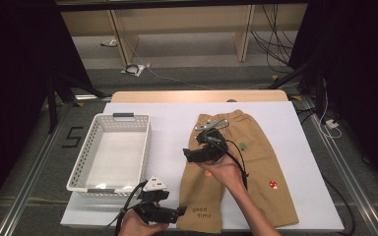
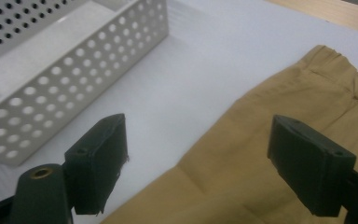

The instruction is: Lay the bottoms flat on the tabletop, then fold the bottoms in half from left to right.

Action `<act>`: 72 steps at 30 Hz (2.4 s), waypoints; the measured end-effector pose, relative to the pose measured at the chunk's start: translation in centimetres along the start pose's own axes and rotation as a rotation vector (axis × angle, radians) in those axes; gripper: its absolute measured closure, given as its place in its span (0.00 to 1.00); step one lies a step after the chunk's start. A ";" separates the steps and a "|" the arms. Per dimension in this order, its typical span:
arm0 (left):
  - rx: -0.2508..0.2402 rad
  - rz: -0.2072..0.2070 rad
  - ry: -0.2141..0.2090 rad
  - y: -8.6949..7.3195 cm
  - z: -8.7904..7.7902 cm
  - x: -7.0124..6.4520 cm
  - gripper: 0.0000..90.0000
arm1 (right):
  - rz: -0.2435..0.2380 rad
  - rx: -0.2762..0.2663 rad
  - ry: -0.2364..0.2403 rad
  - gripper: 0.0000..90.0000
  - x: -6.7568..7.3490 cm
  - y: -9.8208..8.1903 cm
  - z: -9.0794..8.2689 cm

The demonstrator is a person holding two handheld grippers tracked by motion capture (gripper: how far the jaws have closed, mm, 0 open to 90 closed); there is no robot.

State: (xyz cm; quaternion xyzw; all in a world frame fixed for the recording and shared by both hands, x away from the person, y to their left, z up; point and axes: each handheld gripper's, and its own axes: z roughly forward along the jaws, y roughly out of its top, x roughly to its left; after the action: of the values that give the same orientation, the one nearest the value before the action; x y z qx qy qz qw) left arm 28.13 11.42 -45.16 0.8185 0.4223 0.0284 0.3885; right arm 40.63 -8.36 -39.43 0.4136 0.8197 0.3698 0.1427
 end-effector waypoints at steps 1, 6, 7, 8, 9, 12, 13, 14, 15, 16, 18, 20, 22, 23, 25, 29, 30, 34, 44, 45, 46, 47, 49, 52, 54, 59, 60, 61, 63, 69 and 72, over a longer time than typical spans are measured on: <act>-0.004 0.001 0.000 0.0 0.0 0.0 0.22 | 0.007 0.011 -0.007 0.24 -0.3 0.1 0.7; 0.001 0.001 0.000 0.0 0.1 0.0 0.22 | 0.016 0.037 -0.016 0.24 -0.9 0.3 1.9; -0.001 -0.002 0.001 0.0 0.1 0.0 0.22 | 0.018 0.049 -0.022 0.24 -1.1 0.4 2.4; -0.001 -0.002 0.001 0.0 0.1 0.0 0.22 | 0.018 0.049 -0.022 0.24 -1.1 0.4 2.4; -0.001 -0.002 0.001 0.1 0.1 0.0 0.22 | 0.028 0.061 -0.022 0.24 -1.3 0.5 2.9; 0.000 -0.003 0.001 0.1 0.1 0.0 0.22 | 0.034 0.069 -0.024 0.24 -1.4 0.6 3.3; 0.002 -0.003 0.000 0.1 0.1 0.0 0.22 | 0.037 0.070 -0.024 0.25 -1.5 0.7 3.6; -0.001 -0.005 0.000 0.1 0.2 0.0 0.22 | 0.043 0.079 -0.024 0.25 -1.5 0.8 3.9; -0.002 -0.007 0.000 0.1 0.2 0.0 0.22 | 0.048 0.090 -0.029 0.25 -1.5 1.0 4.4; -0.002 -0.007 0.000 0.1 0.2 0.0 0.22 | 0.050 0.095 -0.030 0.25 -1.5 1.1 4.6; -0.002 -0.010 0.001 0.1 0.2 0.1 0.22 | 0.052 0.101 -0.033 0.25 -1.5 1.4 5.0; -0.006 -0.017 0.000 0.2 0.1 0.2 0.22 | 0.052 0.104 -0.036 0.25 -1.5 1.5 5.2; -0.010 -0.018 0.002 0.3 0.1 0.2 0.22 | 0.055 0.113 -0.042 0.25 -1.5 1.8 5.6; -0.013 -0.017 0.002 0.3 0.0 0.2 0.22 | 0.058 0.124 -0.050 0.25 -1.6 1.9 6.1; -0.012 -0.018 0.002 0.2 0.1 0.2 0.22 | 0.059 0.133 -0.052 0.25 -1.7 2.0 6.5; -0.009 -0.012 0.000 0.2 0.2 0.0 0.22 | 0.059 0.146 -0.062 0.25 -1.9 2.0 6.9; -0.010 -0.012 0.000 0.2 0.3 0.0 0.22 | 0.060 0.148 -0.065 0.25 -2.0 2.0 7.1; -0.006 -0.006 -0.001 0.1 0.5 -0.1 0.22 | 0.037 0.165 -0.076 0.25 -2.1 2.0 7.5; 0.006 -0.007 0.004 0.1 1.2 0.0 0.24 | 0.038 0.192 -0.088 0.27 -2.4 2.0 8.0; 0.014 -0.004 -0.001 0.1 1.5 0.1 0.25 | 0.037 0.197 -0.091 0.27 -2.4 2.0 8.1; 0.014 -0.004 -0.001 0.1 1.5 0.1 0.26 | 0.037 0.197 -0.091 0.27 -2.4 2.0 8.1; 0.020 -0.005 -0.003 0.0 1.7 0.1 0.27 | 0.037 0.200 -0.091 0.27 -2.5 2.0 8.2; 0.025 0.000 -0.006 0.0 1.9 0.0 0.30 | 0.039 0.203 -0.093 0.27 -2.5 2.0 8.3; 0.032 0.004 -0.001 0.0 2.0 -0.1 0.32 | 0.035 0.210 -0.093 0.27 -2.5 2.0 8.5; 0.035 0.008 -0.002 0.0 2.1 -0.1 0.36 | 0.036 0.218 -0.095 0.27 -2.5 2.0 8.7; 0.068 0.016 0.004 -0.2 2.7 0.0 0.47 | 0.033 0.225 -0.096 0.27 -2.3 1.9 9.0; 0.068 0.016 0.004 -0.2 2.7 0.0 0.49 | 0.033 0.225 -0.096 0.27 -2.3 1.9 9.0; 0.078 0.009 -0.003 -0.2 3.0 0.0 0.49 | 0.032 0.226 -0.097 0.27 -2.3 1.9 9.0; 0.099 0.011 -0.008 -0.3 3.3 0.0 0.57 | 0.024 0.230 -0.102 0.27 -2.1 1.9 9.0; 0.105 0.009 -0.029 -0.3 3.9 -0.2 0.78 | 0.021 0.242 -0.108 0.27 -2.1 1.8 9.2; 0.091 0.017 -0.031 -0.3 3.6 -0.3 0.92 | 0.021 0.247 -0.105 0.27 -2.1 1.8 9.3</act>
State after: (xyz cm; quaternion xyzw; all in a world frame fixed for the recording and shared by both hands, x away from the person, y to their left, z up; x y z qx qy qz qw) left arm 29.12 9.09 -47.81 0.8393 0.4101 -0.0001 0.3570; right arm 47.96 -4.80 -44.65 0.4554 0.8459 0.2456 0.1294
